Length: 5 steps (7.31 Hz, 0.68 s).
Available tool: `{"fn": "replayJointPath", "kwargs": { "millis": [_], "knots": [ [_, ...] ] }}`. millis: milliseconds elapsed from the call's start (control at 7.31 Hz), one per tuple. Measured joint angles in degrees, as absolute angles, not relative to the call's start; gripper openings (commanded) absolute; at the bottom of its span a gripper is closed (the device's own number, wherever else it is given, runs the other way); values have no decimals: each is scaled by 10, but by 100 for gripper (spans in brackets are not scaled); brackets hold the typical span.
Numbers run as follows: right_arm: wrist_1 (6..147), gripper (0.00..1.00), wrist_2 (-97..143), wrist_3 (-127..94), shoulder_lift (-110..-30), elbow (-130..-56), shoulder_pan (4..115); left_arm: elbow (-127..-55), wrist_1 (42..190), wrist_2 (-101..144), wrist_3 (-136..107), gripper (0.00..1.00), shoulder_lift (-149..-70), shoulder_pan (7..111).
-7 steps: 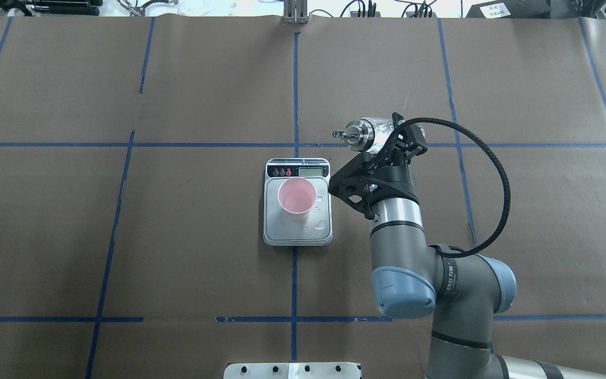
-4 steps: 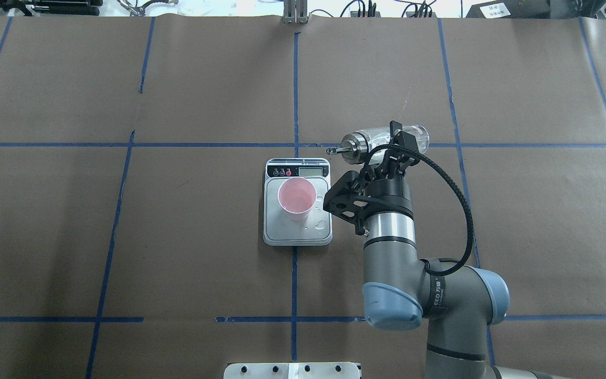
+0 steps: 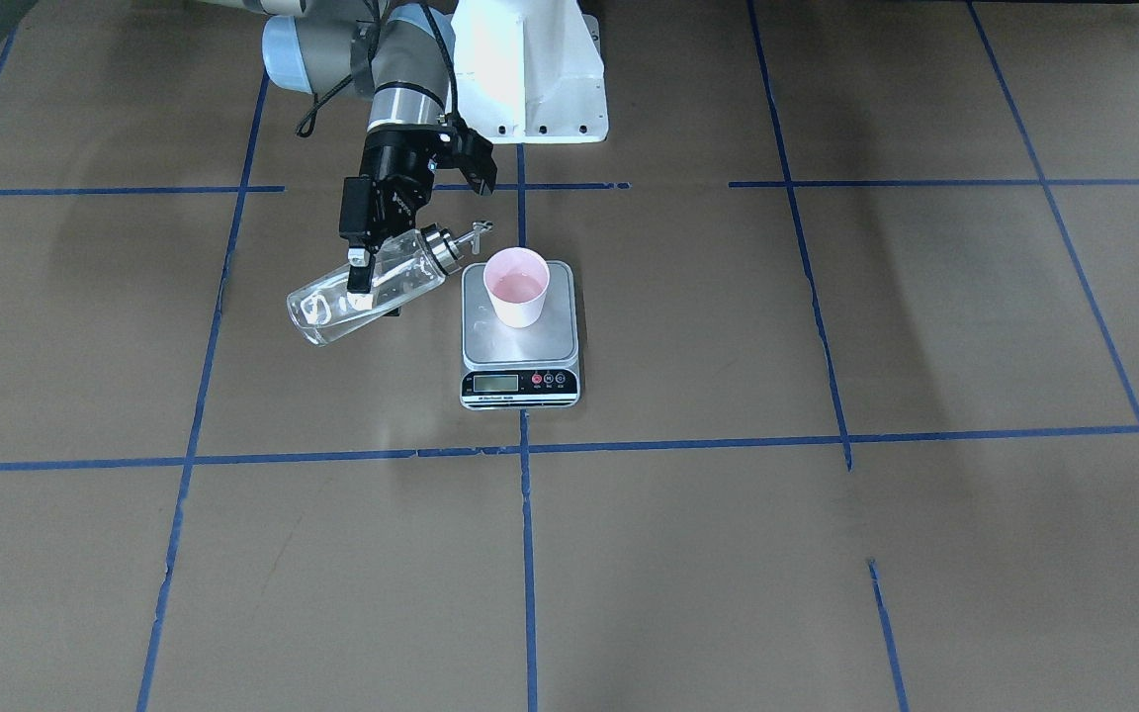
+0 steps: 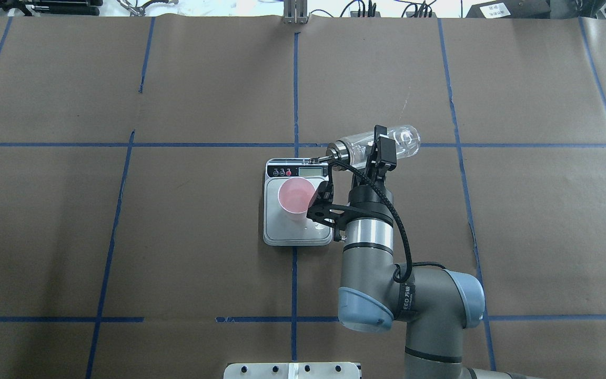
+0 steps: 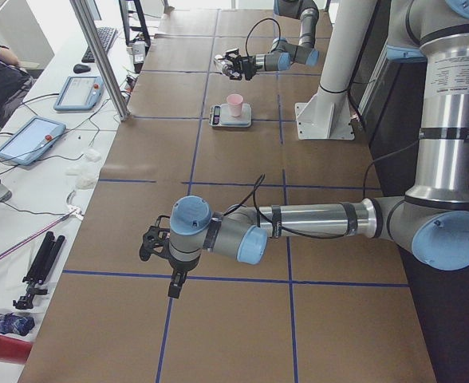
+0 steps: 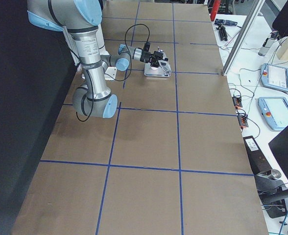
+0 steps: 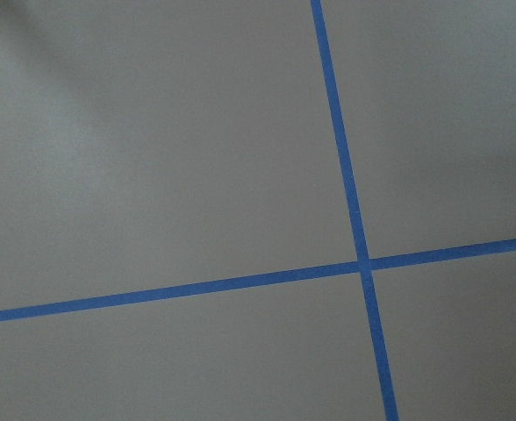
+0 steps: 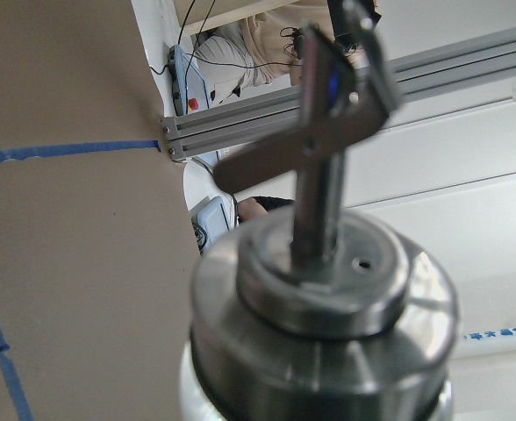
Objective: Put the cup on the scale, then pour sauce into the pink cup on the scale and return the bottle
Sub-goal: 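Tilt the bottle with the right gripper so the spout points into the cup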
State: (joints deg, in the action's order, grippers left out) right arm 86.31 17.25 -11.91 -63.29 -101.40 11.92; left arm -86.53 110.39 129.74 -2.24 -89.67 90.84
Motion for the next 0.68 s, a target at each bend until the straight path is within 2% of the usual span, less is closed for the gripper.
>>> {"fn": "replayJointPath", "kwargs": {
  "millis": [684],
  "knots": [
    [881,0,137,-36,-629,-1008,120,-864,1103,1296,-22,100,-900,908]
  ]
}}
